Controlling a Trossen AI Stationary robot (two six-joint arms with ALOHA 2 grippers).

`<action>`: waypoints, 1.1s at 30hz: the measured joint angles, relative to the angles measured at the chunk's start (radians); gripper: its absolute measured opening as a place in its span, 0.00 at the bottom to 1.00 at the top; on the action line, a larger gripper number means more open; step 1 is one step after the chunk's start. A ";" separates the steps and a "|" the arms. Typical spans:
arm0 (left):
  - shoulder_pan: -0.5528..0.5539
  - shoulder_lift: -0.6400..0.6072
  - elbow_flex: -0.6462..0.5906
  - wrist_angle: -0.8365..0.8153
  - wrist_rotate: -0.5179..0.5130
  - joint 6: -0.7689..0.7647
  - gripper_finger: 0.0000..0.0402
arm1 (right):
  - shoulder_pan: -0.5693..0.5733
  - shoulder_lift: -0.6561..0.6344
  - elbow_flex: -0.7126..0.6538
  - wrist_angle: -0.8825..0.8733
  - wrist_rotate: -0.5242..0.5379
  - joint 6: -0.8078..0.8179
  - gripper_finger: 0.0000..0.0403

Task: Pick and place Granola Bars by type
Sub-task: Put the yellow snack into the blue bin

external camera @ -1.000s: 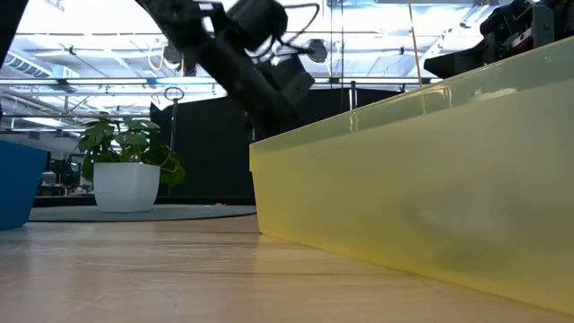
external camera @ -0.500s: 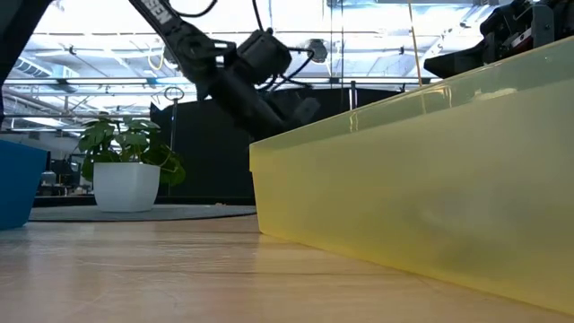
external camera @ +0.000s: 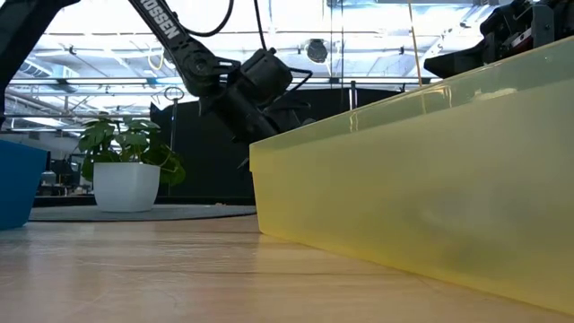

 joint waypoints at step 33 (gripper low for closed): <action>0.021 0.112 0.001 0.071 0.042 0.039 0.02 | 0.000 0.000 0.000 0.000 0.000 0.000 0.01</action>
